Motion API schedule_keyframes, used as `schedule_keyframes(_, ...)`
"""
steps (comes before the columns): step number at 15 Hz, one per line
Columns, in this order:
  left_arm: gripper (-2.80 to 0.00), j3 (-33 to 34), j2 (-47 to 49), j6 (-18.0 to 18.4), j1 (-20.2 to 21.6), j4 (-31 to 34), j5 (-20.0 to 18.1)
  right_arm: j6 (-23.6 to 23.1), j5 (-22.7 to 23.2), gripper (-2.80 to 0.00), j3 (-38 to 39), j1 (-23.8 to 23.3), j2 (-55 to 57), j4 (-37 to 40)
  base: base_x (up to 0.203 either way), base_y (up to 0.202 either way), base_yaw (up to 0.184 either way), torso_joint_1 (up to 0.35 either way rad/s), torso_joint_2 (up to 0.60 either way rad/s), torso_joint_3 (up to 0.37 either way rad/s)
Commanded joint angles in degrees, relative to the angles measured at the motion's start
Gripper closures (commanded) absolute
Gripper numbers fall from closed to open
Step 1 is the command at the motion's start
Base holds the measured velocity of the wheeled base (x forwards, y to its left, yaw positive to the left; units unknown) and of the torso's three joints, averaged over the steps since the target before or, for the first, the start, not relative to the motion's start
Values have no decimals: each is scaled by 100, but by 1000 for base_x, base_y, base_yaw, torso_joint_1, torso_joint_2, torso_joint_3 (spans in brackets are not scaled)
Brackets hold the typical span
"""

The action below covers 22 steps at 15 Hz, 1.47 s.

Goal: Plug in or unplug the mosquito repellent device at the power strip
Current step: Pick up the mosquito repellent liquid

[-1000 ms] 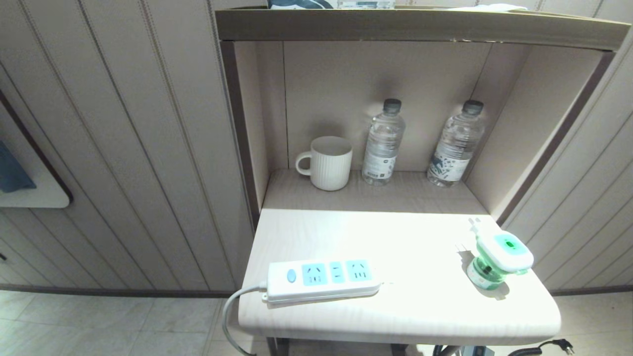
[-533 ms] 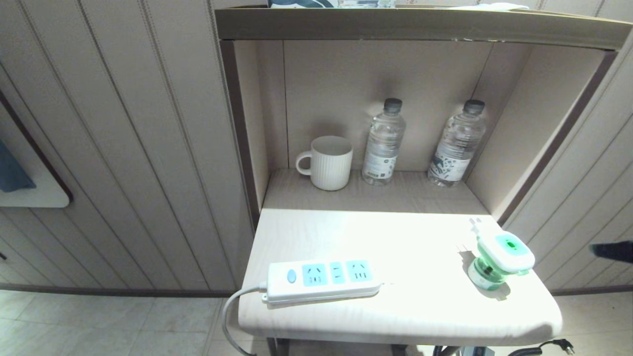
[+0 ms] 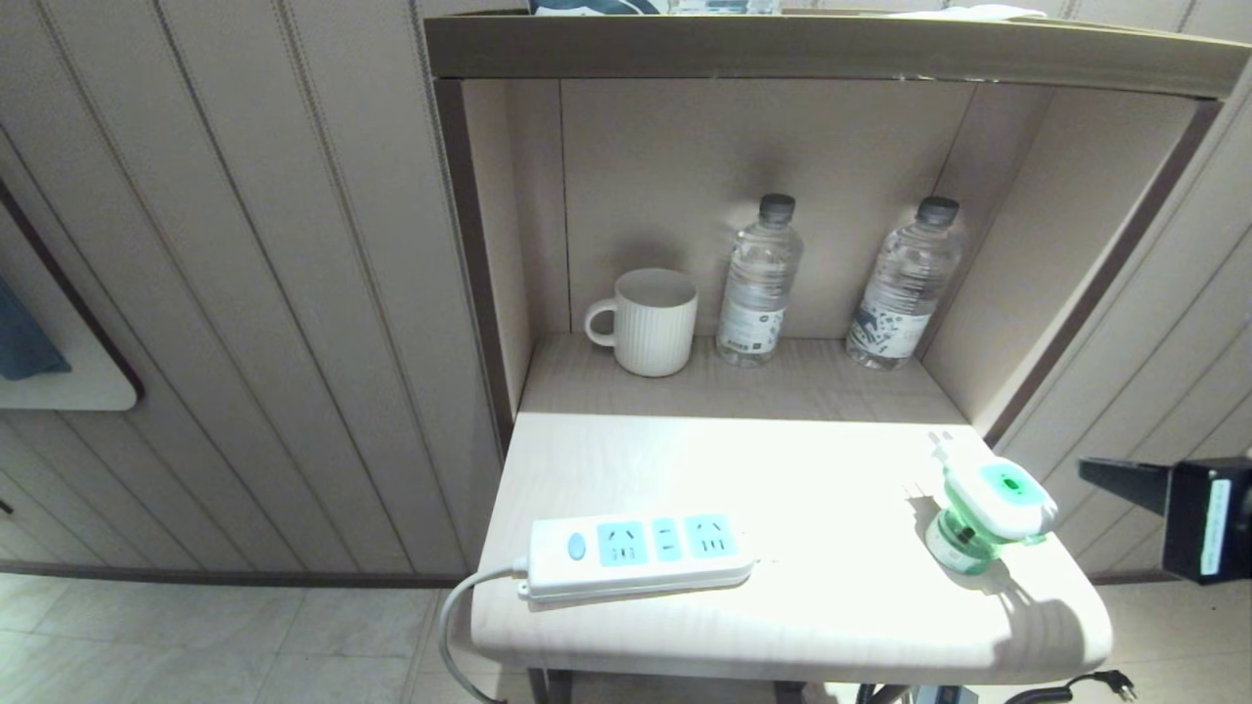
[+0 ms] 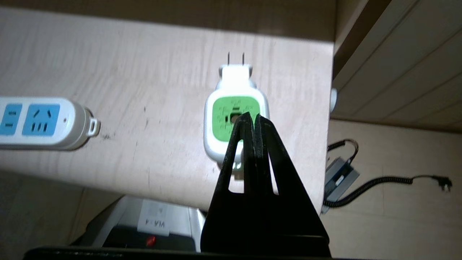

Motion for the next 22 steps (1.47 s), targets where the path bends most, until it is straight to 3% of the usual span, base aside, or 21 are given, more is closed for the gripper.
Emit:
schedule_keyframes(1,0,0,0,0,1,2,0,-147,-148,0,376,8,-423,-890,0,0,0,0,0,0)
schedule_keyframes(11,0,0,0,0,4,3,0,-233,-67,0,420,14,-307,-864,0,0,0,0,0,0)
schedule_keyframes(12,0,0,0,0,-5,3,0,-219,-94,-209,419,6,-256,-825,0,0,0,0,0,0)
schedule_keyframes(13,0,0,0,0,4,3,0,-230,-98,-280,458,-63,-265,-768,0,0,0,0,0,0)
schedule_keyframes(19,0,0,0,0,4,3,0,-242,-54,-280,318,78,-276,-297,0,0,0,0,0,0)
schedule_keyframes(22,0,0,0,0,4,3,0,-243,-72,-280,1007,100,27,-696,0,0,0,0,0,0)
